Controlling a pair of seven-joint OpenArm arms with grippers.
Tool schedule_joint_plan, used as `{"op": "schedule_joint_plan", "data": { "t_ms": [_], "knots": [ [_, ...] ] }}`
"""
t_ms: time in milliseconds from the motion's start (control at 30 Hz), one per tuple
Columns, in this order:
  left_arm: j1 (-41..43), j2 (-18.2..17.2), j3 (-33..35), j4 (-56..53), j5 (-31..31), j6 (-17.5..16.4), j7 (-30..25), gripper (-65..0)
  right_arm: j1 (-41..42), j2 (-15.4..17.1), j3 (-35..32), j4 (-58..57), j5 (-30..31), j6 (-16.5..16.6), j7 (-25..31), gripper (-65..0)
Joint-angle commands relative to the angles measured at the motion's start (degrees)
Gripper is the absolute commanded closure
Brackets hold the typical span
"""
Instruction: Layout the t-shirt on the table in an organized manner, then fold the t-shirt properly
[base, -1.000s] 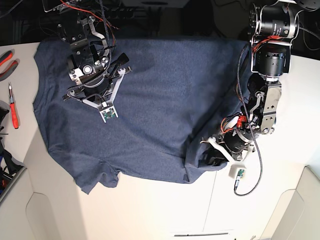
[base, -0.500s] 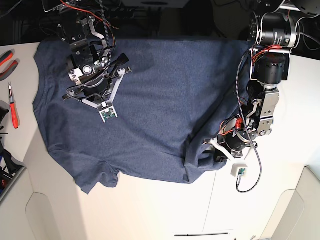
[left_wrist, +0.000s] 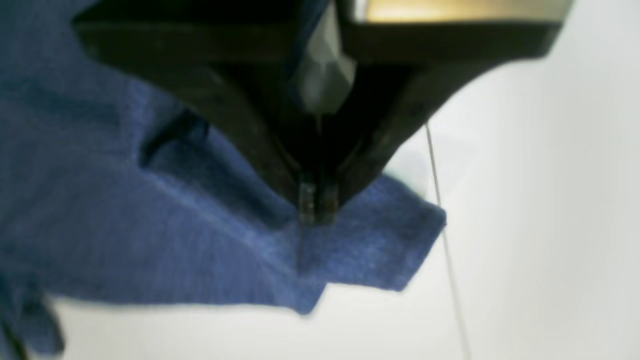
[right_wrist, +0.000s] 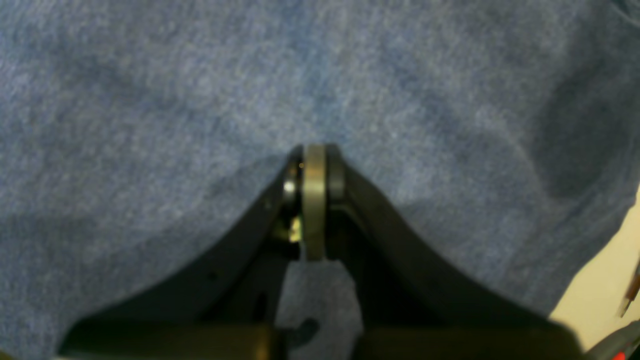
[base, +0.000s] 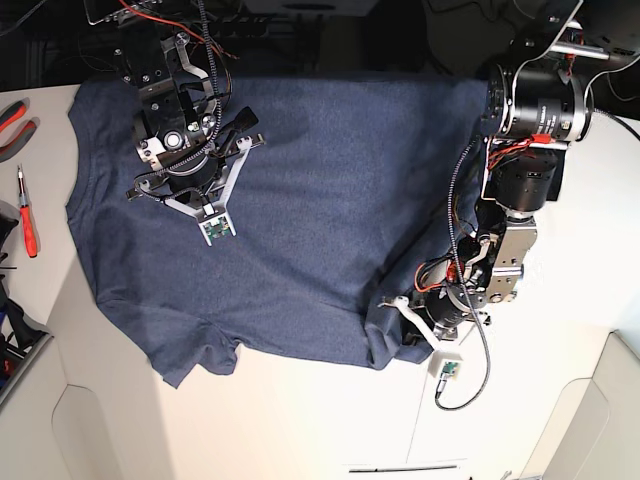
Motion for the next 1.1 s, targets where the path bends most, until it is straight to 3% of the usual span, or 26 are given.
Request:
{"op": "schedule_joint_plan", "data": {
  "t_ms": [0, 167, 333, 567, 800, 900, 967, 1067],
  "knots": [
    [-2.16, -0.44, 1.6, -1.05, 0.74, 1.16, -2.05, 0.0, 0.59, 0.0, 0.11, 1.03, -0.2, -0.07, 0.9, 0.0],
    [-5.55, -0.52, 10.6, -10.99, 6.29, 6.1, -7.45, 0.0, 0.57, 0.0, 0.11, 1.03, -0.2, -0.07, 0.87, 0.0],
    [-7.41, -0.83, 16.52, -13.42, 11.91, 14.69, -8.24, 0.0, 0.48, 0.0, 0.11, 1.03, -0.22, -0.07, 0.87, 0.0],
    [-9.7, -2.19, 17.46, -13.42, 16.68, 22.47, -7.8, 0.0, 0.44, 0.0, 0.11, 1.03, -0.22, -0.07, 0.7, 0.0],
    [-13.31, -5.64, 17.46, -13.42, 17.09, 26.01, -7.82, 0.0, 0.44, 0.0, 0.11, 1.03, -0.22, -0.07, 0.66, 0.0],
    [-14.93, -7.1, 17.46, -13.42, 16.0, 25.97, -7.78, 0.0, 0.44, 0.0, 0.11, 1.01, -0.2, -0.07, 0.66, 0.0],
    [-15.65, -7.91, 17.46, -13.42, 11.28, 24.17, -7.72, 0.0, 0.44, 0.0, 0.11, 1.03, -0.22, -0.07, 0.66, 0.0],
    [-15.91, -8.9, 17.44, -13.35, 3.43, 11.96, -6.05, 0.0, 0.44, 0.0, 0.11, 1.01, -0.22, -0.07, 0.66, 0.0]
  ]
}}
